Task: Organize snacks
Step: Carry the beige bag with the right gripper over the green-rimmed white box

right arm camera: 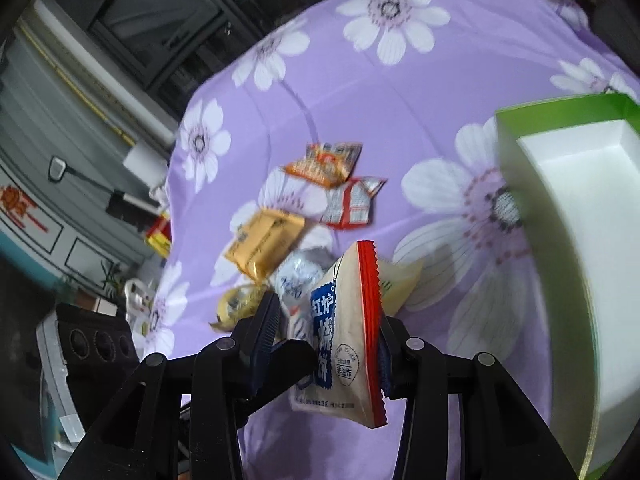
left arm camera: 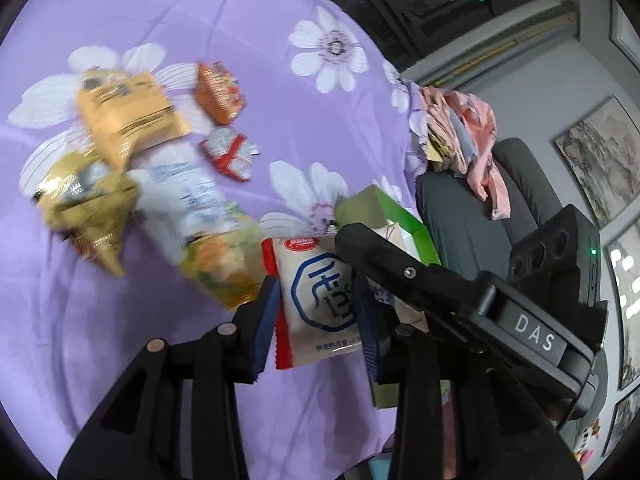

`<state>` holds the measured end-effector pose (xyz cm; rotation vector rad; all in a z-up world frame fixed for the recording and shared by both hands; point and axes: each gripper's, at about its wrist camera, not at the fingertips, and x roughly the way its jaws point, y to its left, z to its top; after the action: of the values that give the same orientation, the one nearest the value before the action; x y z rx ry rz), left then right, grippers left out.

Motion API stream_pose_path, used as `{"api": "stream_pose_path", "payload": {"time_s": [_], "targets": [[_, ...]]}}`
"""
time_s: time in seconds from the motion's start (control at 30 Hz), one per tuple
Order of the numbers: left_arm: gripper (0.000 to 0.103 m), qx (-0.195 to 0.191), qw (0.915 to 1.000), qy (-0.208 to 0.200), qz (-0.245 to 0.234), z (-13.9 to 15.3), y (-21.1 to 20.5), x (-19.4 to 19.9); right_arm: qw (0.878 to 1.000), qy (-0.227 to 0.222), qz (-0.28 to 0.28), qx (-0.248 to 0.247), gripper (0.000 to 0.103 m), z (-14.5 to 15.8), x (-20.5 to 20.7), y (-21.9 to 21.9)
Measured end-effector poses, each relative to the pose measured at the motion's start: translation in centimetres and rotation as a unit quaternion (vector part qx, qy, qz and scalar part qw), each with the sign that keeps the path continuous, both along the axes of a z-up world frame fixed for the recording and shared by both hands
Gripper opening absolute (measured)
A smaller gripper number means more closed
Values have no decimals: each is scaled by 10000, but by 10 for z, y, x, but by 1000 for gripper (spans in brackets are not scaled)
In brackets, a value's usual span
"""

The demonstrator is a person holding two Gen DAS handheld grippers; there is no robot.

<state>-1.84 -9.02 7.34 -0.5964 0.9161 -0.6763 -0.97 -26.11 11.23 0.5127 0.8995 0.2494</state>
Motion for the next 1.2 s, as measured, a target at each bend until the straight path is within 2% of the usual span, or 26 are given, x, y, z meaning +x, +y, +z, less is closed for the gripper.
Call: {"api": "stream_pose_path", "payload": {"time_s": [0.17,0.2,0.23,0.33,0.4,0.5,0.53,0.57,0.67,0.8,0.9,0.97,1.1,1.13,1.17,1.2], "targets": [[34,-89,9990,-95,-425,10,-45,7,9987,-127,-364,334,45,10,-6,-34],[31,-106,9984,-141,-538,12,-56,7,9982,-187,-438,373,45,12,-7,-41],[26,-155,9977,-165,-643,14,-66,7,9973,-246,-522,447,40,14,-8,-48],[26,167,9971,-233,-702,19,-87,8,9935,-274,-835,726,40,13,-14,-74],[29,415,9965,-336,-638,17,-86,6,9922,-202,-1004,706,40,8,-20,-87],[40,793,9958,-141,-442,3,-73,11,9908,53,-1186,643,40,1,-23,-97],[55,948,9949,-45,-338,-4,-68,14,9902,108,-1198,708,40,0,-23,-98],[62,1081,9938,33,-269,-10,-64,16,9902,107,-1188,724,40,0,-23,-98],[62,1389,9895,310,-259,-27,-59,20,9915,137,-1115,656,40,-1,-21,-92],[62,1287,9880,578,-636,-42,-71,26,9923,242,-1063,580,40,-3,-16,-83],[62,1547,9822,871,-620,-57,-78,39,9934,200,-986,552,40,-2,-17,-81],[63,1469,9839,840,-570,-56,-76,43,9935,163,-970,574,41,-1,-18,-81],[59,1553,9825,861,-555,-55,-79,48,9929,207,-1001,604,41,-4,-17,-82],[52,1745,9797,751,-644,-56,-84,46,9925,240,-1023,625,41,-5,-17,-83],[37,1999,9758,629,-621,-55,-88,45,9920,272,-1050,646,41,-7,-16,-84],[36,2066,9749,572,-606,-56,-89,45,9916,294,-1078,658,41,-8,-16,-85]]}}
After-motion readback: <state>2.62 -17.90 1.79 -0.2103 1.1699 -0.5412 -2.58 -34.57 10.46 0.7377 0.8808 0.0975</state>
